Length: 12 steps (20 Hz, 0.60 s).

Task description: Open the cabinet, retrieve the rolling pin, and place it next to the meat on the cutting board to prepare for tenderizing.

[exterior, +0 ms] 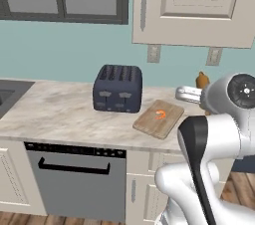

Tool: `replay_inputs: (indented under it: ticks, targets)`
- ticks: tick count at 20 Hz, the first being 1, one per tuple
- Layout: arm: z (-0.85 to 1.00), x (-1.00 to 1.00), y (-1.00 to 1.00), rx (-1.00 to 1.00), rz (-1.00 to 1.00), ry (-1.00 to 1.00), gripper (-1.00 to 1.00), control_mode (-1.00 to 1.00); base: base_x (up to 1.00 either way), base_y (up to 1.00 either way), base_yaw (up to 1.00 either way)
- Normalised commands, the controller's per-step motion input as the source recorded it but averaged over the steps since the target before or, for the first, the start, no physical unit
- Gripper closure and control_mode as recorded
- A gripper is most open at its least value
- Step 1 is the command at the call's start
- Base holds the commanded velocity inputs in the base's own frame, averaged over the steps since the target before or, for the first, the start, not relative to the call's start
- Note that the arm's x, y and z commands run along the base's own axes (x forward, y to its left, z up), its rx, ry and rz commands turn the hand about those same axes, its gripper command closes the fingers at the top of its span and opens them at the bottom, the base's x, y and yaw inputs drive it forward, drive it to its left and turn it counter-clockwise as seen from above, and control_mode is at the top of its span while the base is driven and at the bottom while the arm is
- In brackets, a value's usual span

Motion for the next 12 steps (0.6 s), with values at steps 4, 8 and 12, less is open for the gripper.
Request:
replay_inputs:
  ticks: [4,8,12]
  targets:
    - [-0.14,0.28,0.0,0.0,0.0,0.04,1.0,-1.0,0.0,0.0,0.0]
    - [-0.25,0.23,0.0,0.0,0.01,0.01,1.0,-1.0,0.0,0.0,0.0]
    - [-0.32,0.19,0.0,0.0,0.0,0.0,1.0,-1.0,0.0,0.0,0.0]
